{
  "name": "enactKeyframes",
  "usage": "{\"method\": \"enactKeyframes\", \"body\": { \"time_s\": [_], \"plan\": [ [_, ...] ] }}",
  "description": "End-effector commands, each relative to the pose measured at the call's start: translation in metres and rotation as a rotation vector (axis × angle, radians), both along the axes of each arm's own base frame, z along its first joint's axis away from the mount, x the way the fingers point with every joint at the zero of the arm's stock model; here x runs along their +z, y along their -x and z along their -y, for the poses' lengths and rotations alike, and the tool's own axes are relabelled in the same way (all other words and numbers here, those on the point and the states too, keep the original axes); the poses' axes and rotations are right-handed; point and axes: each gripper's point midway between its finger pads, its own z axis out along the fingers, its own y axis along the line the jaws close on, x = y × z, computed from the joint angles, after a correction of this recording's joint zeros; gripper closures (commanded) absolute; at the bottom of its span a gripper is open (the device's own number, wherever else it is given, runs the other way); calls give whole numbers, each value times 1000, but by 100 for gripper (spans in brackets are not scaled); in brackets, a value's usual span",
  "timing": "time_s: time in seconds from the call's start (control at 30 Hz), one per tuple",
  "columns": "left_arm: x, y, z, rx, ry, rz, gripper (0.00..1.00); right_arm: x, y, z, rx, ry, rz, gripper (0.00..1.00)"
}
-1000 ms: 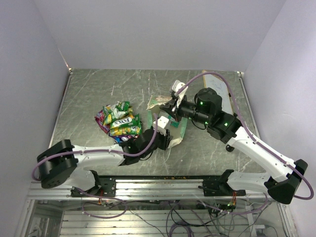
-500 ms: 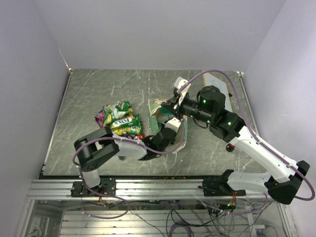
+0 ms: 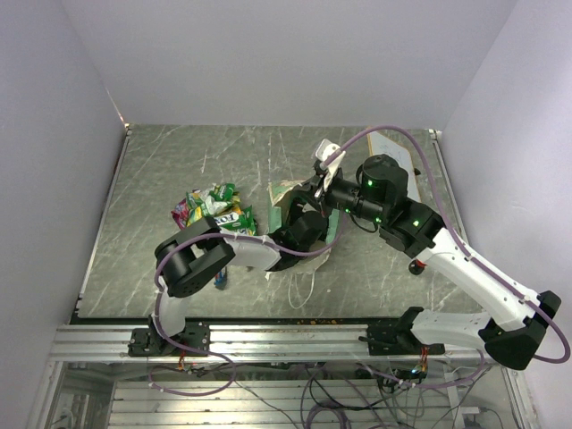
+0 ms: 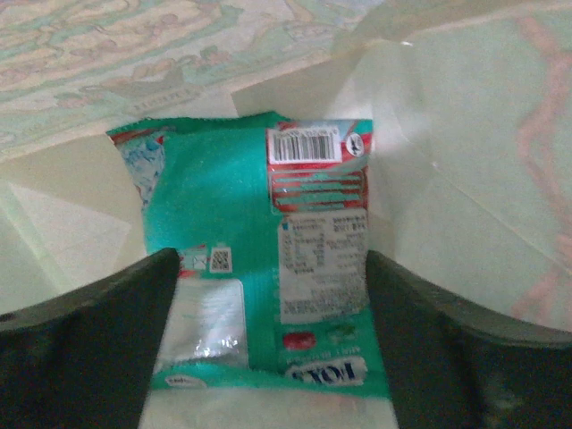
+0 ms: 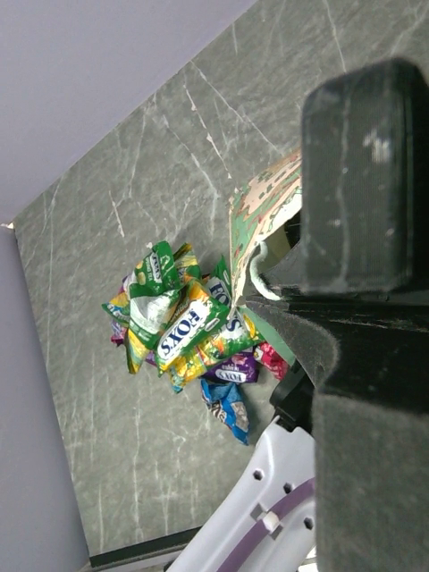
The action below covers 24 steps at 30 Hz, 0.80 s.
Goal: Take the snacks out of the paper bag
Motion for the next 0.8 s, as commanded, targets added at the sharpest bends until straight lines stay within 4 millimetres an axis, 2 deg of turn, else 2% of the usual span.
{"method": "enactKeyframes", "body": {
  "time_s": [0.0,0.2,0.43,0.53,0.57,0.67,0.77],
  "plan": [
    [-7,-17,-12,94,-26,-19,0,26,9,2,21,-55,33,100],
    [-32,-27,-14,109,-78,-90,1,25,9,2,23,-52,32,100],
    [-77,-26,-26,131,-179,-182,0,26,8,2,22,-42,38,100],
    [-88,-26,-32,141,-217,-205,3,26,8,2,20,-39,40,100],
    [-90,-26,-33,136,-219,-210,7,26,7,2,19,-37,39,100],
    [-88,-28,-34,115,-212,-218,30,25,7,3,15,-37,38,100],
    [-76,-32,-32,101,-193,-215,50,24,6,5,4,-37,42,100]
  ]
}}
